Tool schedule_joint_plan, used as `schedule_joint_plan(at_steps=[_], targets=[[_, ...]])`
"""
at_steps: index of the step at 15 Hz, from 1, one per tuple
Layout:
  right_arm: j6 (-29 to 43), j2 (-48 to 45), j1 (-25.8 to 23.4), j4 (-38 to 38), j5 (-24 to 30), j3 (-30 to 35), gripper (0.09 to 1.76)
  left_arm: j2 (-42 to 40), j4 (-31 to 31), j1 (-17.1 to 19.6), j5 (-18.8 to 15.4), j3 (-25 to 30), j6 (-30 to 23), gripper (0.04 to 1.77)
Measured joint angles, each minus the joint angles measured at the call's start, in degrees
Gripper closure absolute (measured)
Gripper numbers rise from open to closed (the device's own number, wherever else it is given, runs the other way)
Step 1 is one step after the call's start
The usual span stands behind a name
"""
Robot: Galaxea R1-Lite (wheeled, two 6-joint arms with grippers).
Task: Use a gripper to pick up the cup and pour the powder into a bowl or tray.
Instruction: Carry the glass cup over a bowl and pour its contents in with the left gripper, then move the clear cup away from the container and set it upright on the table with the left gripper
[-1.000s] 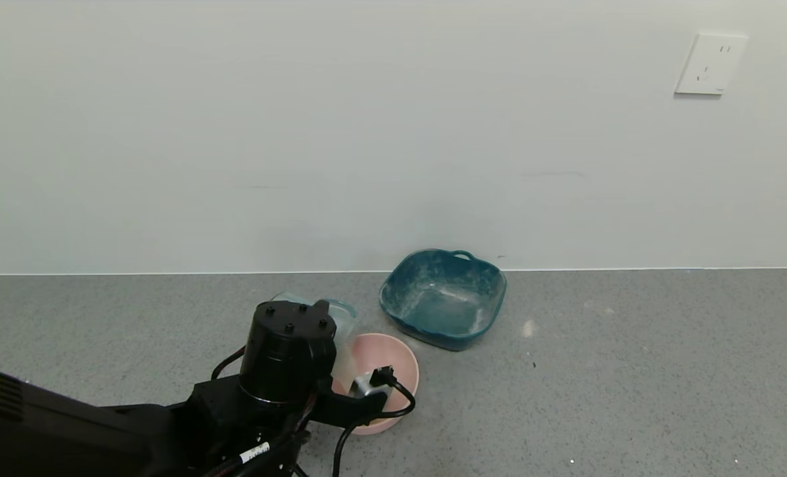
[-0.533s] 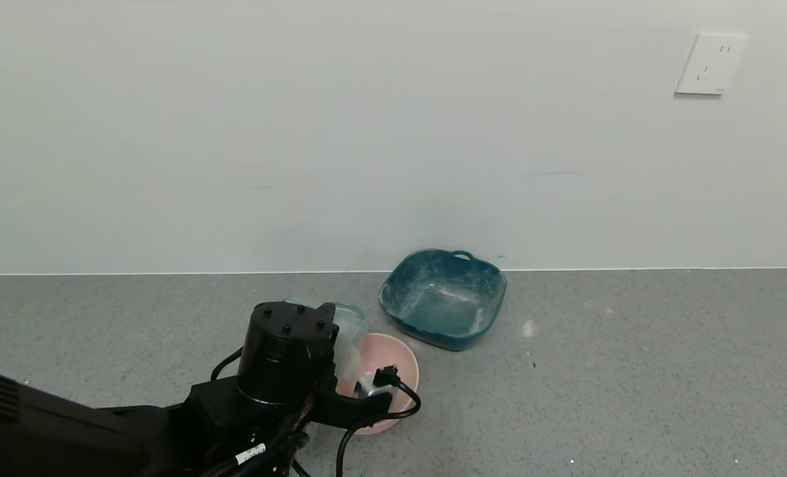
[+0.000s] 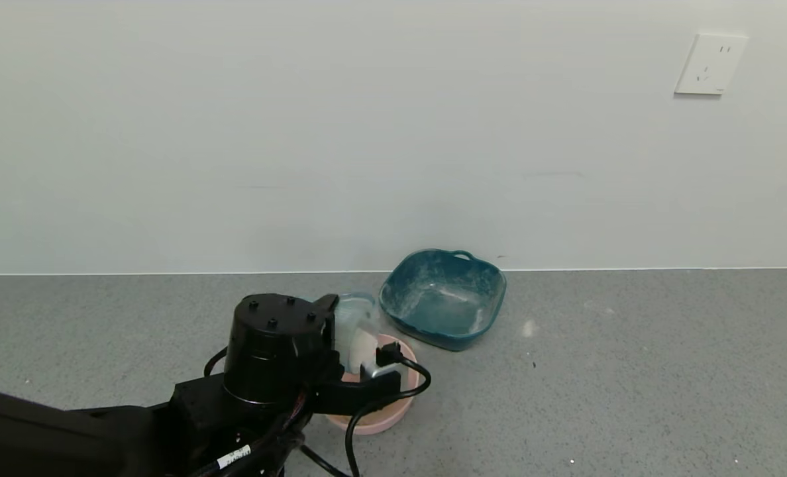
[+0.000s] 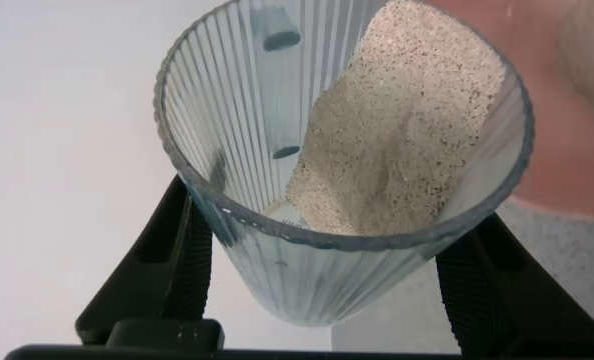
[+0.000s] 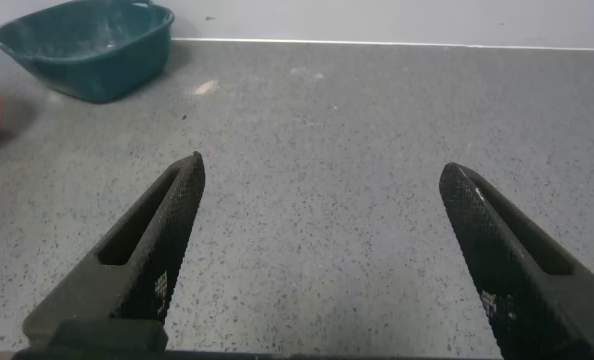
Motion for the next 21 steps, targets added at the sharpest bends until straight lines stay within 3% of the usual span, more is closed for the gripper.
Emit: schedule_joint_plan(at_steps=[4,15,19,21], targets=[[0.0,0.0,0.0,0.0,0.0,0.0,0.14,0.2,-3.4,0.2,-0.1,-2.3,-8.4,0.52],[0.0,0.0,0.0,0.0,0.0,0.0,0.14,1.9,-3.5,3.5,-0.4,-4.7,-24.5,0.52],[0.0,0.0,0.0,0.0,0.0,0.0,0.14,2.5,-3.5,6.0,-0.5,-5.5,-34.2,0.52],[0.0,0.0,0.0,0.0,0.0,0.0,0.14,2.4,-3.5,7.9,-2.2,-5.5,-40.0,0.52]])
